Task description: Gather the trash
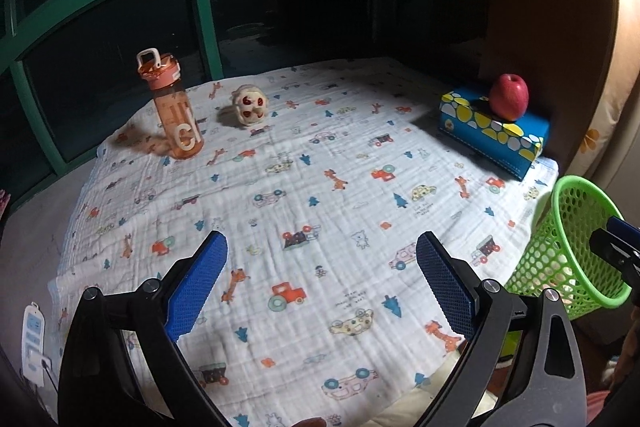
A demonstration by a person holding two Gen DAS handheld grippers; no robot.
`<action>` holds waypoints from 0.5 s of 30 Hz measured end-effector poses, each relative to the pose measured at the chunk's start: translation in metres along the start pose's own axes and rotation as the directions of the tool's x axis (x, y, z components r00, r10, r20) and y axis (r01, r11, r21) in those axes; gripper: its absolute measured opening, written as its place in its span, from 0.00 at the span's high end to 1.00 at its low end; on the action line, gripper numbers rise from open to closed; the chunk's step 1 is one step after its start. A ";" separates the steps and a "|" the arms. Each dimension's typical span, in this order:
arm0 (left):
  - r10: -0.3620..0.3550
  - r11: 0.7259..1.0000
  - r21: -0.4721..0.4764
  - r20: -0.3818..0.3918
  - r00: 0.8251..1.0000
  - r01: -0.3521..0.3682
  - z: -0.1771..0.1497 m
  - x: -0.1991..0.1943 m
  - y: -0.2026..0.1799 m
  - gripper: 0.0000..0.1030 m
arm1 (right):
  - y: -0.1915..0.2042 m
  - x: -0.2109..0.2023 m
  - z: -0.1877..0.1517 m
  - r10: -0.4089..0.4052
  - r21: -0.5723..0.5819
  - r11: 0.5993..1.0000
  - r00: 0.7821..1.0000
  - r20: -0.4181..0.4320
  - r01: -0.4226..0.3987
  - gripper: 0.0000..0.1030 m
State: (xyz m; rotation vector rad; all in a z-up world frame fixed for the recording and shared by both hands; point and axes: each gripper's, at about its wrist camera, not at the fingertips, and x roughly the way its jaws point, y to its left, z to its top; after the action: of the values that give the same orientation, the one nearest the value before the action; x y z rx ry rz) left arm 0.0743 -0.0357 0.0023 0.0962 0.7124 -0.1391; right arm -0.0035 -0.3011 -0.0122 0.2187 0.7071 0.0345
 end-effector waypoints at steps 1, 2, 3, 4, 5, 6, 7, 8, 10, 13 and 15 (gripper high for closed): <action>0.007 1.000 -0.007 0.002 1.000 -0.007 -0.001 -0.001 0.003 0.09 | 0.003 0.000 0.000 -0.004 -0.006 1.000 1.000 0.000 0.004 0.16; 0.021 1.000 -0.013 0.007 1.000 -0.020 -0.002 -0.004 0.005 0.09 | 0.005 0.000 0.000 -0.008 -0.013 1.000 1.000 0.002 0.008 0.16; 0.035 0.999 -0.018 0.013 0.999 -0.035 -0.003 -0.006 0.007 0.08 | 0.008 0.000 0.000 -0.008 -0.017 1.000 1.000 0.004 0.008 0.16; 0.047 0.999 -0.022 0.022 0.999 -0.047 -0.004 -0.009 0.009 0.08 | 0.009 0.000 0.000 -0.008 -0.020 1.000 1.000 0.006 0.009 0.16; 0.054 0.998 -0.025 0.028 0.998 -0.053 -0.005 -0.010 0.010 0.08 | 0.012 0.000 -0.001 -0.011 -0.023 1.000 1.000 0.010 0.011 0.15; 0.059 0.998 -0.025 0.033 0.998 -0.058 -0.005 -0.013 0.010 0.08 | 0.012 -0.001 -0.001 -0.011 -0.022 1.000 1.000 0.012 0.011 0.15; 0.064 0.998 -0.027 0.038 0.997 -0.063 -0.006 -0.014 0.010 0.07 | 0.013 -0.002 -0.001 -0.010 -0.023 1.000 1.000 0.014 0.010 0.14; 0.072 0.997 -0.026 0.046 0.996 -0.071 -0.006 -0.017 0.010 0.06 | 0.015 -0.003 -0.002 -0.013 -0.025 1.000 1.000 0.017 0.013 0.14; 0.091 0.996 -0.021 0.060 0.994 -0.090 -0.007 -0.020 0.011 0.05 | 0.018 -0.005 -0.003 -0.025 -0.033 0.999 0.999 0.028 0.026 0.14; 0.087 0.996 -0.024 0.067 0.994 -0.086 -0.009 -0.024 0.007 0.05 | 0.020 -0.007 -0.004 -0.031 -0.036 0.999 0.999 0.036 0.033 0.13; 0.095 0.995 -0.021 0.076 0.993 -0.094 -0.010 -0.026 0.007 0.05 | 0.020 -0.009 -0.005 -0.034 -0.035 0.999 0.999 0.042 0.036 0.13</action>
State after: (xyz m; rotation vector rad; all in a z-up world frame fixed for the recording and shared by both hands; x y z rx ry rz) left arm 0.0498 -0.0254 0.0122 0.1075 0.6311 -0.0461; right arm -0.0130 -0.2817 -0.0059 0.1727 0.6688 0.0091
